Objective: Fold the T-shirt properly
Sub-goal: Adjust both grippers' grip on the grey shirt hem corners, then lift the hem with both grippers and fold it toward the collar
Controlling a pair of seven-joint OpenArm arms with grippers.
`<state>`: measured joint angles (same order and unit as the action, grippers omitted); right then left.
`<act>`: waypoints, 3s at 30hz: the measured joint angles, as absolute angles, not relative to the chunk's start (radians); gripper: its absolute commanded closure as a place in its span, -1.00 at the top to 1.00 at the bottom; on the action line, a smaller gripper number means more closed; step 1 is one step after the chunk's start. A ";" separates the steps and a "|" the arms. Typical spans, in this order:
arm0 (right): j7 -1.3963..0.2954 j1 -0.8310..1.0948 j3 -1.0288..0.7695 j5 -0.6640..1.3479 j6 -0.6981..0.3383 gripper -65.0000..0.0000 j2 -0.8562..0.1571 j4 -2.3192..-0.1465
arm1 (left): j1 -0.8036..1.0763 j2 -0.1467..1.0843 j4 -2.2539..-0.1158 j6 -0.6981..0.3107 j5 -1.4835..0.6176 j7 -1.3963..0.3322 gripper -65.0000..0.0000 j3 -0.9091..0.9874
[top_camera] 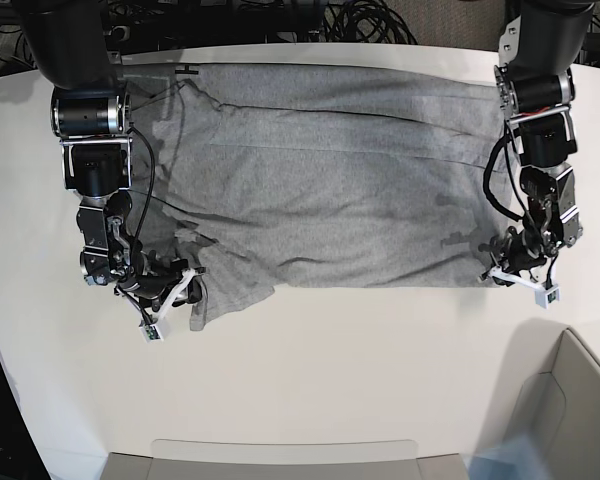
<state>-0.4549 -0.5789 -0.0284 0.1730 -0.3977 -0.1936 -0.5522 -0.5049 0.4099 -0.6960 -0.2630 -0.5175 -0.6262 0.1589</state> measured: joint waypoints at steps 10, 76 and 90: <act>-0.455 -0.579 -0.028 0.172 -0.398 -0.43 -0.189 -0.552 | -0.502 0.366 -0.696 -0.395 -0.519 -0.627 -0.85 0.159; -1.079 -0.289 -0.197 0.128 -0.401 -1.00 -0.229 -1.536 | -0.230 0.373 -1.230 -0.390 -0.507 -0.772 -1.00 0.355; -1.187 -0.157 -0.325 0.135 -0.402 -1.00 -0.232 -1.746 | -0.149 0.368 -1.304 -0.397 -0.513 -0.812 -1.00 0.355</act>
